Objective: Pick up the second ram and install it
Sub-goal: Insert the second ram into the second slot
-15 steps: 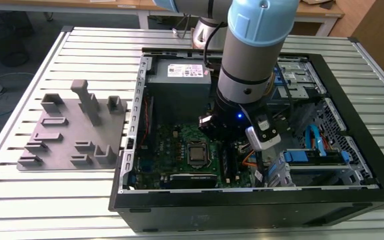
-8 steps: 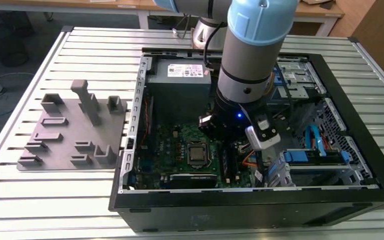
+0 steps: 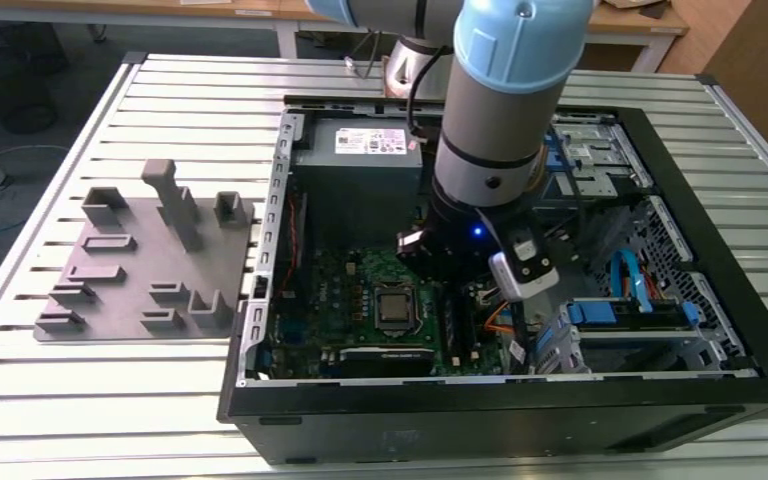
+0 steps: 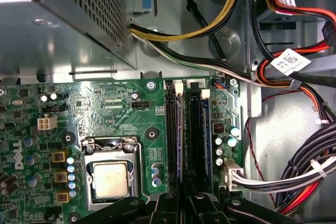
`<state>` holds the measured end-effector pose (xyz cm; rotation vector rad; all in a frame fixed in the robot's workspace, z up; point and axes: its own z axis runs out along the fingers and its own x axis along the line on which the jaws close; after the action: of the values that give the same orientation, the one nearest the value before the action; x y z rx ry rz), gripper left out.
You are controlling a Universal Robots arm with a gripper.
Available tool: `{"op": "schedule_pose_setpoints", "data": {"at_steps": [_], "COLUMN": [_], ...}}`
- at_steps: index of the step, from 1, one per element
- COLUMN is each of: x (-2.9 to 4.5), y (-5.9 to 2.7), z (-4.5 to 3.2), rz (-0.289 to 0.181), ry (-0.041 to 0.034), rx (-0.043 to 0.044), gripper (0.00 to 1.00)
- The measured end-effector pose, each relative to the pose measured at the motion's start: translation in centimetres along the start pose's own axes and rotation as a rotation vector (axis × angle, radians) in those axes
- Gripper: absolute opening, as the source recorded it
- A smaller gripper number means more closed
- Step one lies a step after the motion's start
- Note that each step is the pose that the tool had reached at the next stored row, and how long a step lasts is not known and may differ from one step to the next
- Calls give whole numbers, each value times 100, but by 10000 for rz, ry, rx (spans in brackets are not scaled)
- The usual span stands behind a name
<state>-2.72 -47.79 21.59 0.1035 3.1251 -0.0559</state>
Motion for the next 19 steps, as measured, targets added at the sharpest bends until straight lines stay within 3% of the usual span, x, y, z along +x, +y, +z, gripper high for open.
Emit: {"op": "schedule_pose_setpoints", "data": {"at_steps": [9,19], "x": [24,-1], "y": [2,7], "z": [26,42], "rz": [-9,-8], "ry": [0,0], "rx": [2,-1], "gripper": [14,14]}}
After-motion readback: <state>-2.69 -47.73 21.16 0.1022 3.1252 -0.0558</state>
